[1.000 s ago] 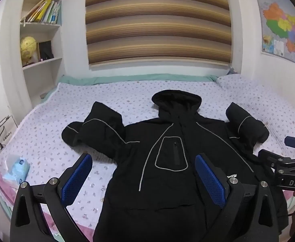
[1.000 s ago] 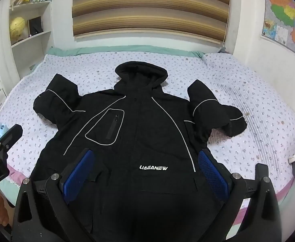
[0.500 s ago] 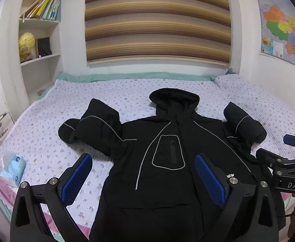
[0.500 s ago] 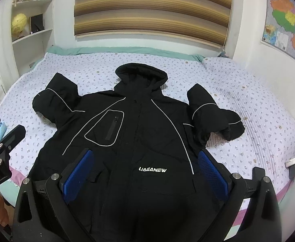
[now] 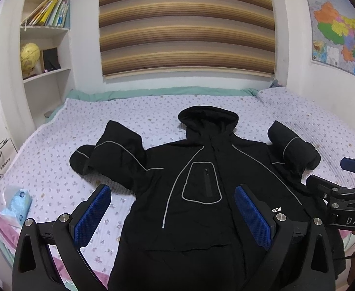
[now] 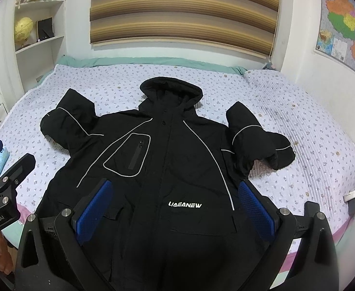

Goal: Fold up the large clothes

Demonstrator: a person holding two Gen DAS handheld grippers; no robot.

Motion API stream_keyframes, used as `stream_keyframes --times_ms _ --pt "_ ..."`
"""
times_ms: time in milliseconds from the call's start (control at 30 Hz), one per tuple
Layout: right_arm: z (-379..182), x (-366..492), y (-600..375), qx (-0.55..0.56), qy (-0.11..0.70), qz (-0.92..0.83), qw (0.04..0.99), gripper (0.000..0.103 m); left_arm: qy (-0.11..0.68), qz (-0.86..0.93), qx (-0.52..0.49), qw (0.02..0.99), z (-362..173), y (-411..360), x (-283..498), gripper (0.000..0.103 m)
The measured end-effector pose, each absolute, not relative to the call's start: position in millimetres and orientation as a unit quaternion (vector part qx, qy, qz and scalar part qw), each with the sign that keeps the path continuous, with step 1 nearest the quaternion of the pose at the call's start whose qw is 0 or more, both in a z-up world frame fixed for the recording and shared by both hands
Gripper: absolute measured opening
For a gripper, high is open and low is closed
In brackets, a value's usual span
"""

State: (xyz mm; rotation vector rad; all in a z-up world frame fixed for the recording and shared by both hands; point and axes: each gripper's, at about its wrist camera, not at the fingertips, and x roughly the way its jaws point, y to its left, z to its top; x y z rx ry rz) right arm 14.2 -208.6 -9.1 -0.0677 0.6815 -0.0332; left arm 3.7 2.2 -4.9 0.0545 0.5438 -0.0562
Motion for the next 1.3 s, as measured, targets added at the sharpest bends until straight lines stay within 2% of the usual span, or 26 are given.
stream_keyframes --times_ms 1300 --pt "-5.0 8.8 -207.4 -0.041 0.325 -0.017 0.945 0.103 0.27 -0.046 0.028 0.961 -3.1 -1.7 -3.8 0.101"
